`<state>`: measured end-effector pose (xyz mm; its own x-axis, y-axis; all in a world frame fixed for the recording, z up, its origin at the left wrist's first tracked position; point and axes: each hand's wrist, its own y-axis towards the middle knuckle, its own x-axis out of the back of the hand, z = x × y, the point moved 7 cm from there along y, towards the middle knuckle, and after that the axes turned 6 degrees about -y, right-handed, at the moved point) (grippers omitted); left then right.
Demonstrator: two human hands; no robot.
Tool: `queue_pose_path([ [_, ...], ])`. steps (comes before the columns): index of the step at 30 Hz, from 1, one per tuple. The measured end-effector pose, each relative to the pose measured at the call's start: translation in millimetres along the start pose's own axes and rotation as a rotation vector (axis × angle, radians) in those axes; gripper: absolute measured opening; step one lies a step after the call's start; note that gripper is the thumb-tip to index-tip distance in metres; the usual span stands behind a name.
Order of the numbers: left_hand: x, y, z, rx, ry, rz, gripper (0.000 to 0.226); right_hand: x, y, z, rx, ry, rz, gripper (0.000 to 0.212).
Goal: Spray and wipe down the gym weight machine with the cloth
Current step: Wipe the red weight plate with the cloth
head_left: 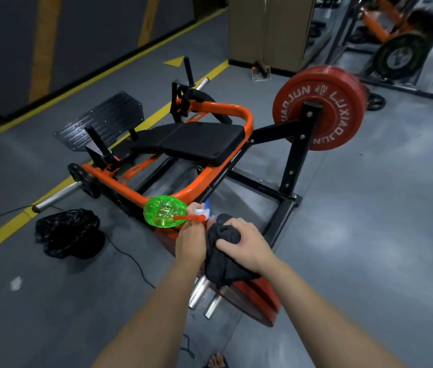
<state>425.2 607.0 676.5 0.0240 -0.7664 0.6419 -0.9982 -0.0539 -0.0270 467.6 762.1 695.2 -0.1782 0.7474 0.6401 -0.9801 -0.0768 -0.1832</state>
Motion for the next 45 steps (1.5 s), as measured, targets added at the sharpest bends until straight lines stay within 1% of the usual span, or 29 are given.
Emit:
queue_pose_path([
  [2,1.3,-0.6,-4.0,-0.061,0.056,-0.06,0.036,0.2,-4.4,-0.6,0.038,-0.033,-0.049,0.051],
  [4,1.7,-2.6,-2.4,-0.073,0.077,-0.088,0.037,-0.7,-5.8,-1.5,0.054,-0.044,-0.077,0.048],
  [7,5.8,-3.4,-1.4,-0.043,0.052,-0.081,0.036,-2.1,-6.8,1.0,0.067,-0.067,-0.083,0.053],
  [10,5.7,-6.4,-3.9,-0.017,-0.009,-0.084,0.029,-1.6,-8.1,2.1,0.078,-0.058,-0.076,0.054],
  [13,4.4,-5.6,-4.8,0.016,-0.003,-0.096,0.026,1.0,-12.2,1.9,0.087,-0.035,-0.069,0.049],
  [17,2.7,-2.6,-4.2,-0.015,0.148,-0.163,0.038,6.8,-40.2,-18.3,0.156,-0.029,-0.248,0.032],
  [20,1.8,-3.1,-6.4,-0.039,0.161,-0.198,0.038,5.8,-58.7,-49.4,0.103,-0.026,-0.344,0.029],
  [23,2.2,-1.9,-3.9,-0.021,0.201,-0.205,0.039,5.4,-55.6,-49.2,0.028,-0.112,-0.377,0.032],
  [27,2.4,2.1,0.2,0.006,0.183,-0.199,0.038,-1.5,-34.2,-13.9,-0.06,-0.288,-0.419,0.045],
  [29,2.8,6.3,4.5,0.042,0.136,-0.183,0.037,-6.3,-20.8,3.6,-0.059,-0.399,-0.42,0.047],
  [31,4.1,10.1,7.6,0.059,0.108,-0.169,0.036,-8.0,-13.6,14.1,-0.025,-0.436,-0.437,0.044],
  [33,6.5,13.1,9.3,0.062,0.114,-0.166,0.033,-7.0,-17.9,14.5,0.061,-0.39,-0.47,0.04],
  [35,8.9,13.6,9.1,0.051,0.124,-0.18,0.032,-7.3,-35.0,6.3,0.194,-0.336,-0.482,0.037],
  [37,10.8,13.0,6.2,0.011,0.11,-0.201,0.031,-6.4,-55.7,-14.6,0.304,-0.282,-0.5,0.035],
  [38,11.1,12.5,6.1,0.003,0.105,-0.203,0.031,-5.1,-64.5,-29.2,0.323,-0.243,-0.507,0.035],
  [40,10.6,11.1,5.7,-0.004,0.101,-0.204,0.029,-0.5,-76.7,-57.7,0.302,-0.172,-0.526,0.033],
  [42,10.5,9.4,4.2,-0.018,0.098,-0.216,0.031,3.6,-79.5,-71.6,0.263,-0.159,-0.538,0.031],
  [45,9.3,7.4,2.0,-0.04,0.09,-0.232,0.031,8.3,-67.6,-51.8,0.223,-0.215,-0.569,0.029],
])
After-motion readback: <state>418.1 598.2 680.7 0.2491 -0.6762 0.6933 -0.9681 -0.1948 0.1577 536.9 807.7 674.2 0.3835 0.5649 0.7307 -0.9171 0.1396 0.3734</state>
